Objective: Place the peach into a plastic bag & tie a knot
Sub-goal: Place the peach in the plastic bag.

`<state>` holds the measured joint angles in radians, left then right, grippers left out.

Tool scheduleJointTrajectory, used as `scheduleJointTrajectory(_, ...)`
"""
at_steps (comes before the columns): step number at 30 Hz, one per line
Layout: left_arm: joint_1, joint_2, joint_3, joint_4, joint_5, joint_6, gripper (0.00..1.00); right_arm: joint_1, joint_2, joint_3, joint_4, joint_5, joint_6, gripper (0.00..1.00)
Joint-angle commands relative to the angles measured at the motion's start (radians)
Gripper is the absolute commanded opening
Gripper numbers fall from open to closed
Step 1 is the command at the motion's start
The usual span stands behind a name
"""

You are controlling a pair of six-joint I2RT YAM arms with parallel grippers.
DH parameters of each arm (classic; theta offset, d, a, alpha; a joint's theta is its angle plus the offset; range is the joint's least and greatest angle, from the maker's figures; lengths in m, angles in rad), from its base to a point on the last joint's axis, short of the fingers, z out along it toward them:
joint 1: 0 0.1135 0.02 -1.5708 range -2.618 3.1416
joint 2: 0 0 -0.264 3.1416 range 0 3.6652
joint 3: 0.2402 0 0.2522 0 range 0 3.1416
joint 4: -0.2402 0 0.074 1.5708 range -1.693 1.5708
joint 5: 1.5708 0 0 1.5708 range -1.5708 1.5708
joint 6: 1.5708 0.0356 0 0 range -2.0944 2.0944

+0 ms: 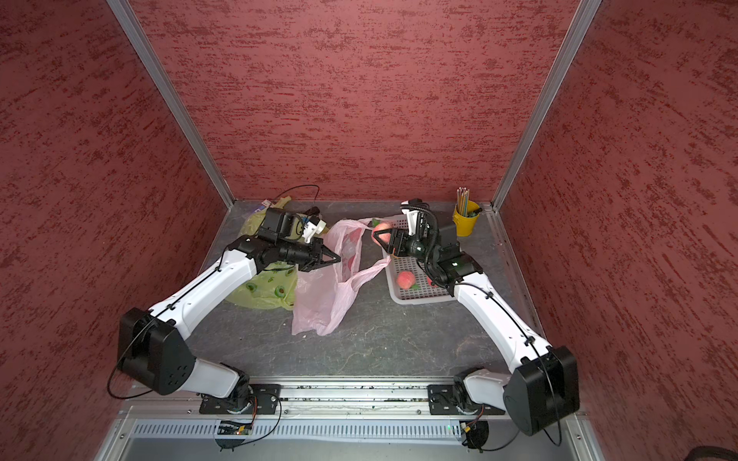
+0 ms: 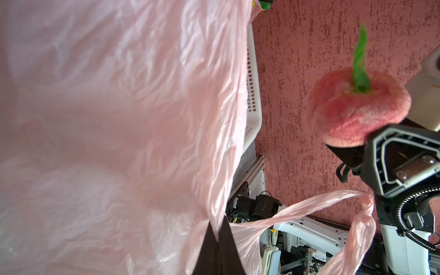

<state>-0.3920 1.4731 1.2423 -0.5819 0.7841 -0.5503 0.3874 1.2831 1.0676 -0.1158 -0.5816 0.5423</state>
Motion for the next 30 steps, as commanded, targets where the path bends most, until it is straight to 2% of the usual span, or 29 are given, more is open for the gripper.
scheduleJointTrajectory(1, -0.020, -0.019, 0.039, 0.035, 0.004, -0.018, 0.00, 0.057, 0.036, 0.037, 0.091, -0.109, 0.073, 0.43)
scheduleJointTrajectory(10, -0.040, -0.027, 0.056, 0.073, 0.011, -0.050, 0.00, 0.103, 0.158, -0.005, 0.096, -0.109, 0.049, 0.45)
scheduleJointTrajectory(17, -0.040, -0.035, 0.033, 0.097, 0.015, -0.066, 0.00, 0.103, 0.242, 0.022, 0.011, 0.023, 0.017, 0.49)
scheduleJointTrajectory(21, -0.040, -0.035, 0.015, 0.129, 0.024, -0.087, 0.00, 0.103, 0.275, 0.071, -0.041, 0.097, 0.044, 0.58)
scheduleJointTrajectory(25, -0.040, -0.035, -0.003, 0.162, 0.034, -0.105, 0.00, 0.103, 0.268, 0.079, -0.023, 0.097, 0.070, 0.80)
scheduleJointTrajectory(30, -0.034, -0.029, -0.026, 0.199, 0.041, -0.120, 0.00, 0.103, 0.232, 0.073, -0.063, 0.107, 0.044, 0.83)
